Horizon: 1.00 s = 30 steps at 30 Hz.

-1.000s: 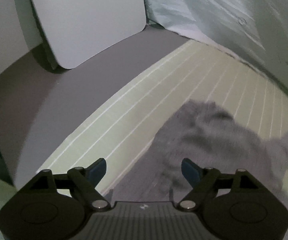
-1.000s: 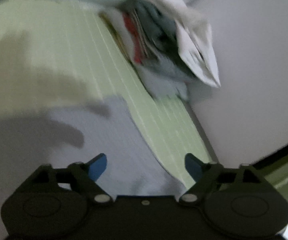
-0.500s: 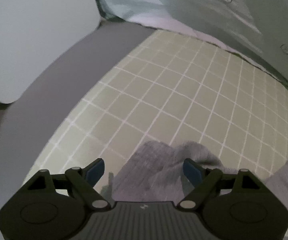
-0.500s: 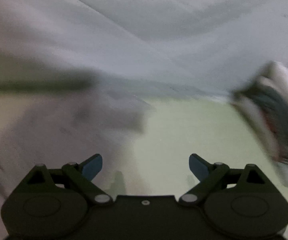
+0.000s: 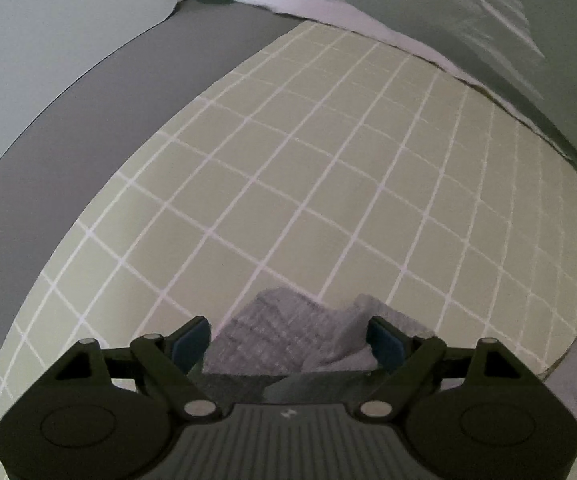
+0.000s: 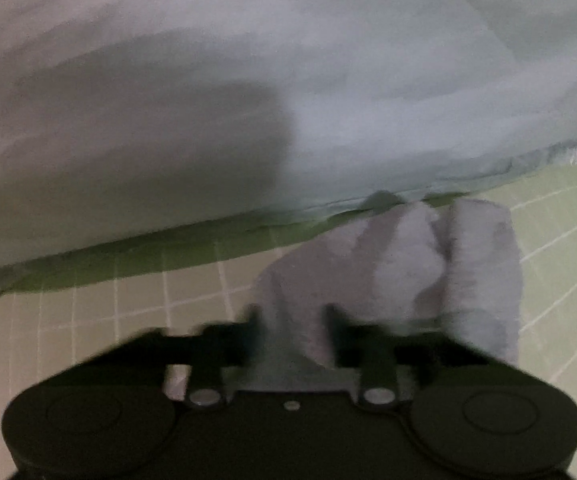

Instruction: Fold clothes

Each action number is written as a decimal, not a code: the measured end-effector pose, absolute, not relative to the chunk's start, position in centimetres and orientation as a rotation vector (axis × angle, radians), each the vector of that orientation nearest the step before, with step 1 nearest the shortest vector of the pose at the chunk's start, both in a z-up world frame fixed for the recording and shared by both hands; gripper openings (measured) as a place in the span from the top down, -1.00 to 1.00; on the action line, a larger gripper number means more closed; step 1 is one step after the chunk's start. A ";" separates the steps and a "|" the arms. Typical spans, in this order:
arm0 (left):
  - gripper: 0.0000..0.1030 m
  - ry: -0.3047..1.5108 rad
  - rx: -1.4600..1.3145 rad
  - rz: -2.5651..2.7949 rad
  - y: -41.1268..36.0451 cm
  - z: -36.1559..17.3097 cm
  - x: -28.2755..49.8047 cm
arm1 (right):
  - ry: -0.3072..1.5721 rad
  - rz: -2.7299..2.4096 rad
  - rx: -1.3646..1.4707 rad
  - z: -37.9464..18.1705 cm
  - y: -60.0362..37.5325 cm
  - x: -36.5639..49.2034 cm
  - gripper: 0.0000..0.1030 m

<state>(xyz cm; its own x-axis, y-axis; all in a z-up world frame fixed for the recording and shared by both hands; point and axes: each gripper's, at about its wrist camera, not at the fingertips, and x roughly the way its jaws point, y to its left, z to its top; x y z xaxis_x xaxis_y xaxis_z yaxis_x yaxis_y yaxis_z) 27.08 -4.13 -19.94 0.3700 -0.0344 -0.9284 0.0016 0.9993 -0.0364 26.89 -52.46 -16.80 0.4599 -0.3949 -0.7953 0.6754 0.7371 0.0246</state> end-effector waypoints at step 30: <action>-0.38 1.166 -0.092 -0.042 -2.3 -18.8 24.4 | 0.876 -0.821 0.147 -15.5 -56.0 1.8 -0.45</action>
<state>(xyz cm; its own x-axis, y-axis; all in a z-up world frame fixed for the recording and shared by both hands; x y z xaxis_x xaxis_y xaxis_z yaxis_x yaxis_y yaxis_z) 24.45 -2.26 -18.82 0.3935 -0.0808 -0.9158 -0.0146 0.9955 -0.0941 1.79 -56.00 -15.48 0.3631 -0.5782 -0.7307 0.6922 0.6923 -0.2039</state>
